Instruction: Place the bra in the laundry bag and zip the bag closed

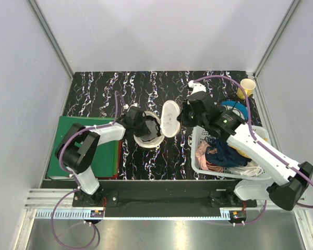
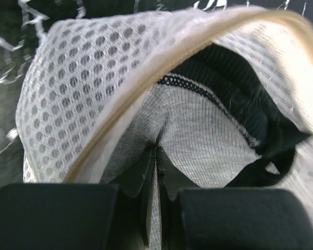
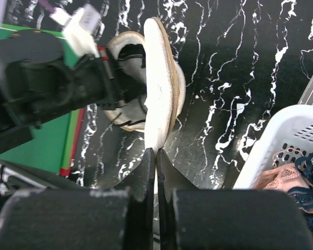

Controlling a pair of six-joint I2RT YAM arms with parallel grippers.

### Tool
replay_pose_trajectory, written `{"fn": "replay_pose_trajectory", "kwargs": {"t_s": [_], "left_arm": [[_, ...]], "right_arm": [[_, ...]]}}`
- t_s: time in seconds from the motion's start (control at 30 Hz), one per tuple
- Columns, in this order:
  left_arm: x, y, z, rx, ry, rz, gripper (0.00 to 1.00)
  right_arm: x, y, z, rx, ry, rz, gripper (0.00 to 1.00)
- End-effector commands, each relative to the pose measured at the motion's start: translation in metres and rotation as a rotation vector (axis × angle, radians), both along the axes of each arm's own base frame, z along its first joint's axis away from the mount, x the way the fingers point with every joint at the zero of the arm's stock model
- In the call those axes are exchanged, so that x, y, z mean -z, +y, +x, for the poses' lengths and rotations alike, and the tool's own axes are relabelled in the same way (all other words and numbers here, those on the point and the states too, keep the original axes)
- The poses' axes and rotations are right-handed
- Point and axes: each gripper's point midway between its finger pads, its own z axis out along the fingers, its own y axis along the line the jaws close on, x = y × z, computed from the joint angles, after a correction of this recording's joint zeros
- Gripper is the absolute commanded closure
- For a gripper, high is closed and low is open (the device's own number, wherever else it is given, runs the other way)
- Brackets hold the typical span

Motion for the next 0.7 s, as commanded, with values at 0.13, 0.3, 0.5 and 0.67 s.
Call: {"fn": "replay_pose_trajectory", "kwargs": {"t_s": [0.13,0.3,0.5,0.67], "left_arm": [[-0.010,-0.018,0.005,0.098,-0.014,0.033,0.84],[-0.058,-0.016,-0.006,0.149,-0.111,-0.006,0.54],[-0.125,-0.009,-0.054,0.281,-0.251,-0.121,0.29],[-0.177,-0.029,-0.096,0.465,-0.492,-0.210,0.22]], "right_arm": [[-0.040,-0.010,-0.008,0.036,-0.053,0.081,1.00],[-0.018,-0.023,-0.006,0.098,-0.029,0.022,1.00],[-0.002,-0.023,-0.008,0.107,0.009,0.008,1.00],[-0.005,-0.015,-0.010,0.086,0.032,0.045,1.00]]}}
